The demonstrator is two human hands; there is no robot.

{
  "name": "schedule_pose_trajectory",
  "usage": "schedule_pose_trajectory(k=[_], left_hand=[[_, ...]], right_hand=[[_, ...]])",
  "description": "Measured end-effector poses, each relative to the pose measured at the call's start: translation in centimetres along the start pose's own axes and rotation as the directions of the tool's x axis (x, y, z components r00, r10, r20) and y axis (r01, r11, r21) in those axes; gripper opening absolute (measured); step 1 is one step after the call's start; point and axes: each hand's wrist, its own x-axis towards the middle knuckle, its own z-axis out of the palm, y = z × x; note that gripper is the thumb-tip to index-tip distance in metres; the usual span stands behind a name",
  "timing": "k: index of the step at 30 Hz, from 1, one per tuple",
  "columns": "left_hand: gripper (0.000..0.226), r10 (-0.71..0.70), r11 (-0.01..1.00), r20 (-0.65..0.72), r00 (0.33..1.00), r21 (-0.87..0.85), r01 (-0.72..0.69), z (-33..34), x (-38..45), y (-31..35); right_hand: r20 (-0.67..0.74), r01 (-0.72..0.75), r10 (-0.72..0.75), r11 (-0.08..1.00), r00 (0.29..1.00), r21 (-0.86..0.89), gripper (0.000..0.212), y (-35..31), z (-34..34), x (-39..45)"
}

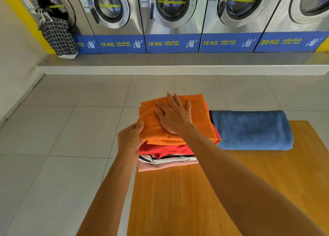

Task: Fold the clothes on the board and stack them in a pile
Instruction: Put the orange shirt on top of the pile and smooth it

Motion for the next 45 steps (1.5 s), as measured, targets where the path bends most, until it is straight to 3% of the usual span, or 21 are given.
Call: schedule_pose_trajectory(k=[2,3,7,10,12,14,17,19,21,23,25,28,31,34,38,45], left_hand=[[0.024,-0.157,0.953,0.080,0.984,-0.250,0.172,-1.0,0.0,-0.6],[0.030,-0.205,0.926,0.144,0.968,-0.293,0.239,-1.4,-0.1,-1.1],[0.041,-0.225,0.936,0.288,0.931,-0.202,0.289,-2.2,0.1,-1.4],[0.056,-0.165,0.981,0.325,0.931,-0.048,0.191,-2.4,0.3,-0.4],[0.054,-0.144,0.989,0.364,0.920,0.040,0.139,-2.9,0.2,-0.4],[0.048,-0.137,0.980,0.321,0.937,0.181,0.081,-3.5,-0.1,-0.8],[0.044,-0.042,0.869,0.265,0.963,0.486,-0.095,-3.0,0.6,0.5],[0.034,0.019,0.877,0.210,0.978,0.466,-0.117,-1.5,2.1,2.4],[0.049,0.030,0.885,0.130,0.991,0.458,-0.087,0.6,3.8,4.1],[0.061,0.062,0.797,0.092,0.994,0.594,-0.105,2.2,5.2,4.9],[0.057,0.128,0.747,0.099,0.987,0.645,-0.161,3.1,6.4,4.8],[0.040,0.152,0.795,0.070,0.986,0.584,-0.164,3.8,8.0,4.8],[0.031,-0.089,0.945,-0.006,0.996,0.316,0.086,3.2,8.9,4.6],[0.031,-0.214,0.948,-0.025,0.977,0.236,0.213,3.1,9.2,3.9],[0.025,-0.088,0.956,-0.035,0.995,0.277,0.095,4.1,9.2,4.3],[0.017,0.116,0.866,-0.140,0.983,0.499,-0.031,3.1,10.4,4.5]], right_hand=[[0.001,-0.013,0.013,1.000,1.000,-0.005,0.060,0.0,0.2,-0.2],[0.001,-0.014,0.014,1.000,1.000,-0.010,0.060,0.0,0.3,-0.3],[-0.013,-0.022,0.022,0.999,1.000,-0.047,0.060,-0.2,0.7,-0.5],[-0.020,-0.032,0.031,0.998,0.999,-0.060,0.061,-0.2,0.9,-0.4],[-0.027,-0.036,0.035,0.999,0.999,-0.039,0.064,-0.1,1.0,-0.3],[-0.036,-0.030,0.030,0.999,0.999,-0.018,0.067,0.1,1.0,-0.3],[-0.022,-0.002,0.002,0.999,1.000,-0.032,0.068,0.3,1.3,-0.3],[-0.012,0.016,-0.017,0.999,1.000,-0.051,0.072,0.4,1.4,-0.3],[-0.014,0.022,-0.023,0.997,1.000,-0.068,0.078,0.3,1.5,-0.3],[-0.015,0.019,-0.020,0.997,1.000,-0.072,0.082,0.1,1.5,-0.5],[-0.017,0.011,-0.012,0.998,1.000,-0.070,0.084,0.0,1.5,-0.6],[-0.021,0.008,-0.009,0.997,1.000,-0.071,0.084,0.0,1.4,-0.7],[-0.015,0.007,-0.008,0.997,1.000,-0.072,0.086,0.0,1.5,-0.5],[-0.007,0.014,-0.015,0.997,1.000,-0.077,0.088,-0.1,1.4,-0.3],[-0.018,0.012,-0.013,0.997,1.000,-0.074,0.087,0.1,1.6,-0.4],[0.014,0.026,-0.025,0.996,1.000,-0.086,0.086,-1.2,1.2,-4.7]])
